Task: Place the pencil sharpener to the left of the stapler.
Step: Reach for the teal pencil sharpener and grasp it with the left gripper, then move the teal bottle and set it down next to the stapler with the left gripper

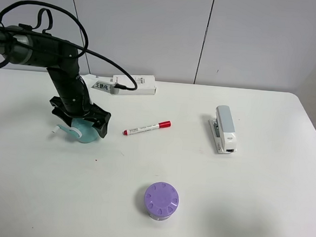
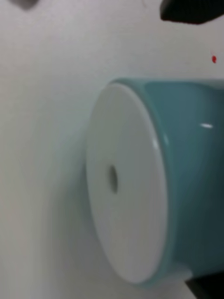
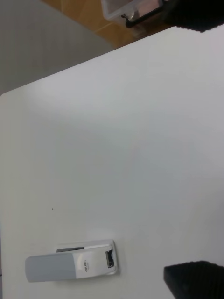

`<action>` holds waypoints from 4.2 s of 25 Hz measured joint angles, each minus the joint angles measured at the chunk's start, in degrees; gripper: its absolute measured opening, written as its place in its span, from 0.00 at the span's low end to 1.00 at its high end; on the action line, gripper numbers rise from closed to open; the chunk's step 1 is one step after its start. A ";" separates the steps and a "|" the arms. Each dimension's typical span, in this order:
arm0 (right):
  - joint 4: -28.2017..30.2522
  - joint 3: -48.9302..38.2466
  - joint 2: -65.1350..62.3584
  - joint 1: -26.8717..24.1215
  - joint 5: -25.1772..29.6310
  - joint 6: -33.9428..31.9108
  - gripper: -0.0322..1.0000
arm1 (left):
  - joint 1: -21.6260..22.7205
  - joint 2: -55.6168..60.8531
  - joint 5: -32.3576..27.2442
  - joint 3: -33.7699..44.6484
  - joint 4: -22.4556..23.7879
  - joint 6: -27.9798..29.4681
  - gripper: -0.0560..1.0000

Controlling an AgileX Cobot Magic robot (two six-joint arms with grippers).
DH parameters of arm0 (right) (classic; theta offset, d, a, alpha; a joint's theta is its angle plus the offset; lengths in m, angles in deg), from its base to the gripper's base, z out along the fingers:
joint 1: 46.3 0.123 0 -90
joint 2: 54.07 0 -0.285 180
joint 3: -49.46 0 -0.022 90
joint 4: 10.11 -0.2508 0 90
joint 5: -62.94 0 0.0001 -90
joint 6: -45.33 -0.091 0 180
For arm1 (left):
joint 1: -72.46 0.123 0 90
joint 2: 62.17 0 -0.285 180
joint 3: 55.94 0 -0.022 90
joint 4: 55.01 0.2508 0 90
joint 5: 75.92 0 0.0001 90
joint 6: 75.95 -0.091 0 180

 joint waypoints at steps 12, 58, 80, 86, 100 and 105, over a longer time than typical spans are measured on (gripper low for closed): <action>0.00 0.00 0.00 0.00 0.00 0.00 0.99 | 0.00 -0.06 1.45 0.11 0.22 -1.12 0.69; 0.00 0.00 0.00 0.00 0.00 0.00 0.99 | -28.07 -14.62 -22.29 -46.15 -10.83 -8.31 0.69; 0.00 0.00 0.00 0.00 0.00 0.00 0.99 | -28.44 -24.30 -13.92 -51.11 -7.80 -35.18 0.69; 0.00 0.00 0.00 0.00 0.00 0.00 0.99 | -28.56 -26.78 -15.40 -51.90 -5.59 -33.36 0.69; 0.00 0.00 0.00 0.00 0.00 0.00 0.99 | -28.56 -27.17 -13.67 -51.97 -2.85 -30.80 0.69; 0.00 0.00 0.00 0.00 0.00 0.00 0.99 | -28.56 -27.21 -13.25 -51.97 -3.38 -30.80 0.69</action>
